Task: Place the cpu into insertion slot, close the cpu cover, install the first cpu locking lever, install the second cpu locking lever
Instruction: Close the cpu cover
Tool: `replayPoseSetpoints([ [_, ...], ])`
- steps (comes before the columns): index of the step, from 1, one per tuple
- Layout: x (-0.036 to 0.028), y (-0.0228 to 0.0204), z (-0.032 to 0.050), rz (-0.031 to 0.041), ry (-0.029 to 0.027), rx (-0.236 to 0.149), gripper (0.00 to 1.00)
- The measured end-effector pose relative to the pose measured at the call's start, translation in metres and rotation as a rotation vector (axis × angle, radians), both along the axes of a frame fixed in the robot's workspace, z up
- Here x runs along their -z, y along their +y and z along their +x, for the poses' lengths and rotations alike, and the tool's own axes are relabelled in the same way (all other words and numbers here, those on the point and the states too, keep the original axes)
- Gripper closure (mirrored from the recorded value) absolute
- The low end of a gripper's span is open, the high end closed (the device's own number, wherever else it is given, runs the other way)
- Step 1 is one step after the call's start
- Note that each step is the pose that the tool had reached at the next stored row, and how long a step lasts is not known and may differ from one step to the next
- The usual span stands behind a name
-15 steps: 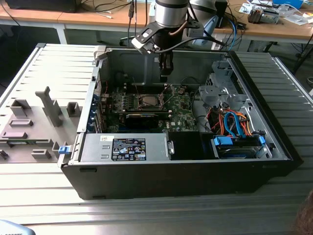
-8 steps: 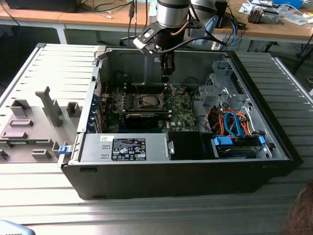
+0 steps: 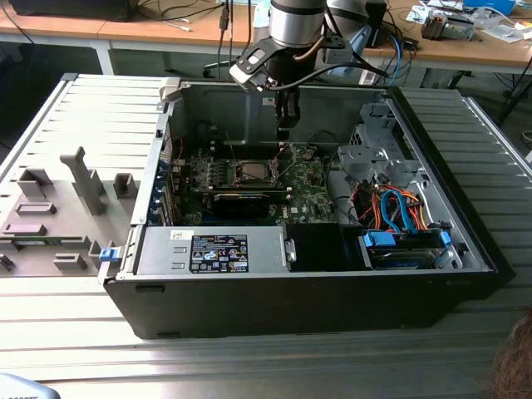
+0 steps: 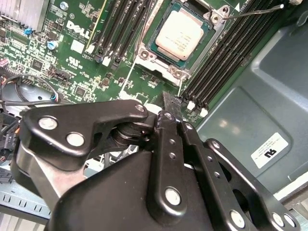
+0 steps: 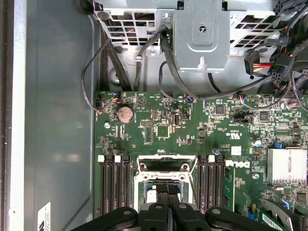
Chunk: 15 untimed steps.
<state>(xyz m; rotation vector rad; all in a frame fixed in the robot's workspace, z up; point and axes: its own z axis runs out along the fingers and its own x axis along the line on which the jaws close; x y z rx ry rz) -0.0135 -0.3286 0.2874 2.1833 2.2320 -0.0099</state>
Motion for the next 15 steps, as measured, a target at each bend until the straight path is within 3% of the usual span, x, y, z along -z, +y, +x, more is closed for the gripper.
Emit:
replayPoseSetpoints([
  [15,0.0004,0.0000,0.0039,-0.0001,0.0001,0.000,0.89],
])
